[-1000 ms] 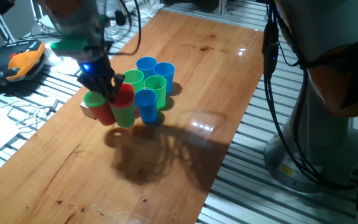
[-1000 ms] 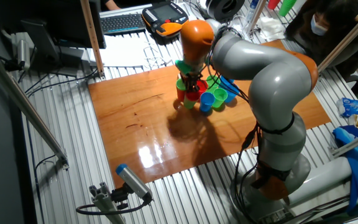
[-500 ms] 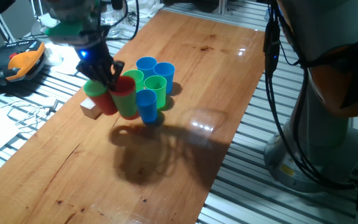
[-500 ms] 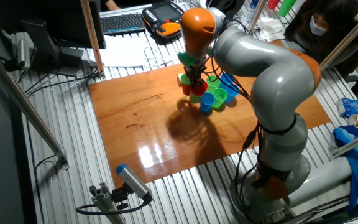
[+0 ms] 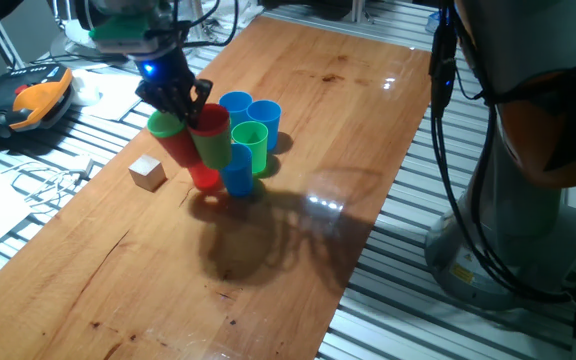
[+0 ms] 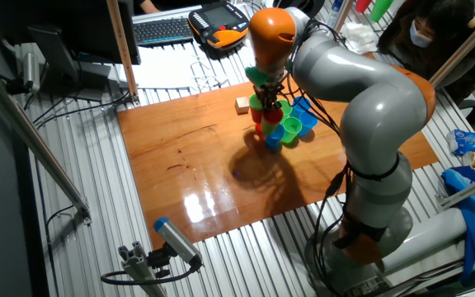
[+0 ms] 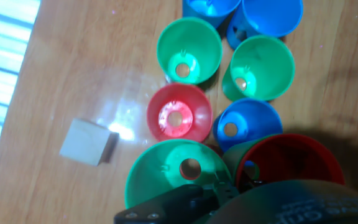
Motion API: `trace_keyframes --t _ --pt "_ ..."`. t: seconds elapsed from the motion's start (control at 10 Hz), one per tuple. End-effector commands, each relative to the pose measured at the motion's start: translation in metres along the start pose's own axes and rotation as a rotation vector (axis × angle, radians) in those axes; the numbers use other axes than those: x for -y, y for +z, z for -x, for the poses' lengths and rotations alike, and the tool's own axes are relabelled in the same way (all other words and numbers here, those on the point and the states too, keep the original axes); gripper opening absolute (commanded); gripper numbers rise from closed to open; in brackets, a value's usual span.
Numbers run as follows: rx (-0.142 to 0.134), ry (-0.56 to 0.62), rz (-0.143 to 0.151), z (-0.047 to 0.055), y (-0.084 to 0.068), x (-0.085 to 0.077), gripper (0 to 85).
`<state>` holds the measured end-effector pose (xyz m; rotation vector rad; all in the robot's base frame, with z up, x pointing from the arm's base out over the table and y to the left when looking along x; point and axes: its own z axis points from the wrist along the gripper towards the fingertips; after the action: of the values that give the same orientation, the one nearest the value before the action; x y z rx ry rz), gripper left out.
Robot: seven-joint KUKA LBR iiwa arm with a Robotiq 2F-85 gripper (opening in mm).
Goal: Stack the cups
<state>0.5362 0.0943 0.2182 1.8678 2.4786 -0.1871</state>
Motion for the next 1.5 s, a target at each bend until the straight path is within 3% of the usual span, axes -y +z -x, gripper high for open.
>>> trace_keyframes --t 0.0,0.4,0.9,1.4 --pt "0.006 0.006 0.006 0.003 0.003 0.000 0.0" --pt "-0.001 0.011 0.037 0.021 0.013 0.004 0.0" --pt "0.007 0.016 0.057 0.028 0.021 0.007 0.0" --pt "0.010 0.028 0.081 0.031 0.031 0.000 0.0"
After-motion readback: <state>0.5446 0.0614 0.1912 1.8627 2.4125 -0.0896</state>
